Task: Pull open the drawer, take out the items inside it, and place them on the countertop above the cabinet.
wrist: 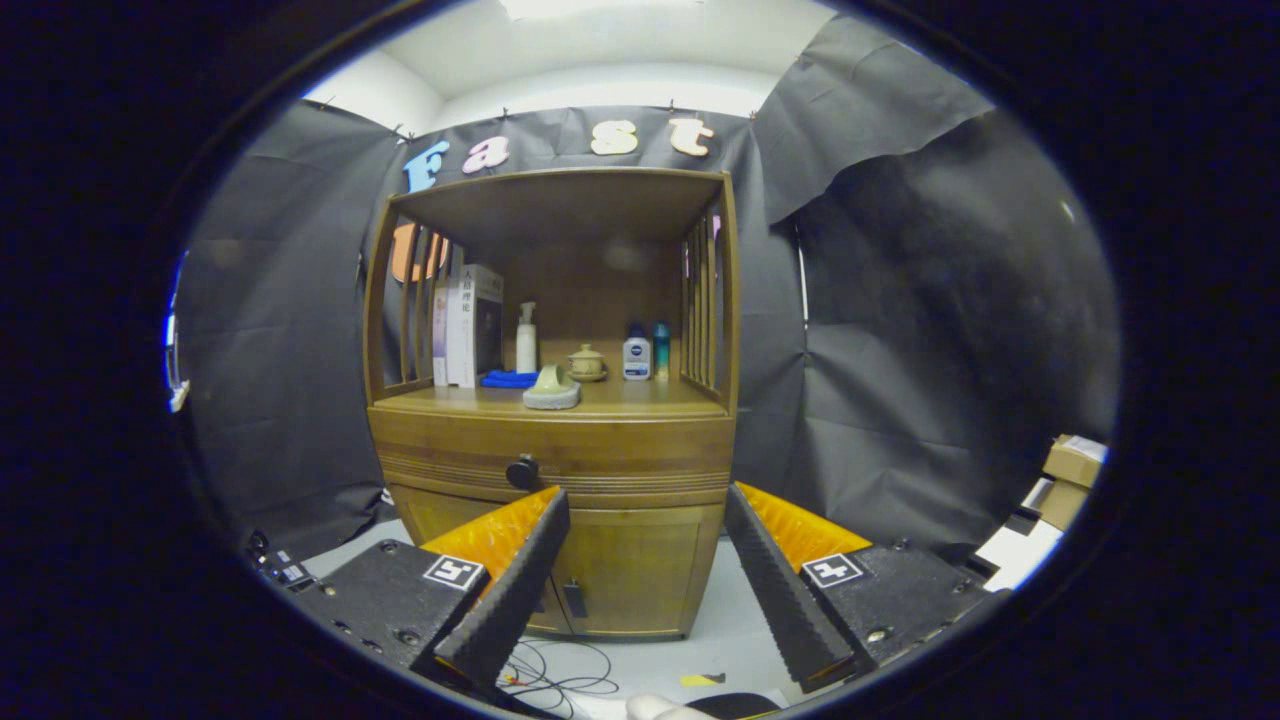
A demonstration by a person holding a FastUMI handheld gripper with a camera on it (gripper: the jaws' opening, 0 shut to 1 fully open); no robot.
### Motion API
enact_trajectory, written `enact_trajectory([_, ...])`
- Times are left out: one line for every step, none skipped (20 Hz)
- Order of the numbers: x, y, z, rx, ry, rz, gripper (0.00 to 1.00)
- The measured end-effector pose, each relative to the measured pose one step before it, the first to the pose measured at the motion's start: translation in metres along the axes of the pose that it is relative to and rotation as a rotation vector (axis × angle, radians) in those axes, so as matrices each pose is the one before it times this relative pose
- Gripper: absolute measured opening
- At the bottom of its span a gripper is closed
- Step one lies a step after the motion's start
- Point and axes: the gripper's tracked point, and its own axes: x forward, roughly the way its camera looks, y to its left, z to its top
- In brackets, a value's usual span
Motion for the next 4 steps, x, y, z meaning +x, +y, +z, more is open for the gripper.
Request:
enact_trajectory([0.00043,0.00134,0.00076,-0.00011,-0.00282,0.00218,1.0])
enact_trajectory([-0.00046,0.00066,-0.00058,-0.00013,0.00215,0.00274,1.0])
enact_trajectory([0.00077,0.0016,-0.00022,0.00009,0.00063,0.00365,1.0])
enact_trajectory([0.0004,-0.0004,-0.00044,0.00155,0.00447,0.00005,1.0])
